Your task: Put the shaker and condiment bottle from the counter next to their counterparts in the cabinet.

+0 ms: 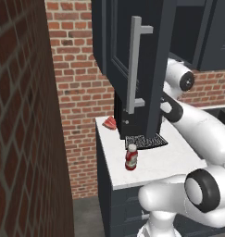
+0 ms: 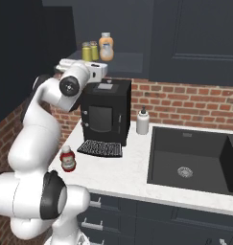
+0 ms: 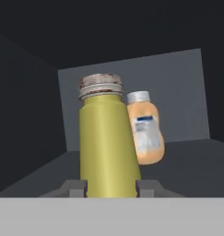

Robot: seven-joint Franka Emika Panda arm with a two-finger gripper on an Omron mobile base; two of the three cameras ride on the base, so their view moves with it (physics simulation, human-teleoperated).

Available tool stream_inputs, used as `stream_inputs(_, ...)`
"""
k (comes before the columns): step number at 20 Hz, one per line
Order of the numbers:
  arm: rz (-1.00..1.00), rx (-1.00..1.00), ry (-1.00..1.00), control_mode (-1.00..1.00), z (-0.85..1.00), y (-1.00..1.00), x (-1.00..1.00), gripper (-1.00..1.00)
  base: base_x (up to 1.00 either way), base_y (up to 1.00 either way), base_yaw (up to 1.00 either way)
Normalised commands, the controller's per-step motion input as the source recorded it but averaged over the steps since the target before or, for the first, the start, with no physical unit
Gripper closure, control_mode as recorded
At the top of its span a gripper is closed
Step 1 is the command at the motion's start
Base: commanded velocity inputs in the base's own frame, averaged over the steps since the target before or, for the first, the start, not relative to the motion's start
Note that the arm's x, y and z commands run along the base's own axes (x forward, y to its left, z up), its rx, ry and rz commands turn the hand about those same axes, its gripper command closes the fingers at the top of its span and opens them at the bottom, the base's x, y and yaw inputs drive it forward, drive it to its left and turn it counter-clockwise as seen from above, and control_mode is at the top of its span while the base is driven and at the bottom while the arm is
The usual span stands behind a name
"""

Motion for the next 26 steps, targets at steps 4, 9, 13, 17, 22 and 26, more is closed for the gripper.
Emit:
stream_inputs(4,-0.09,0.00,0.02,-1.00,0.16,0.14,0.28,1.00,0.00,0.00,0.00)
stream_inputs(9,-0.08,0.00,0.00,-1.00,0.17,0.10,0.33,1.00,0.00,0.00,0.00)
stream_inputs(13,-0.08,0.00,0.02,-1.00,0.18,0.13,0.42,1.00,0.00,0.00,0.00)
stream_inputs(17,-0.05,0.00,0.06,-1.00,0.03,0.07,0.40,1.00,0.00,0.00,0.00)
stream_inputs(22,-0.01,0.00,0.07,-1.00,0.00,0.02,0.36,1.00,0.00,0.00,0.00)
stream_inputs(26,0.00,0.00,0.10,-1.00,-0.07,0.06,0.36,1.00,0.00,0.00,0.00)
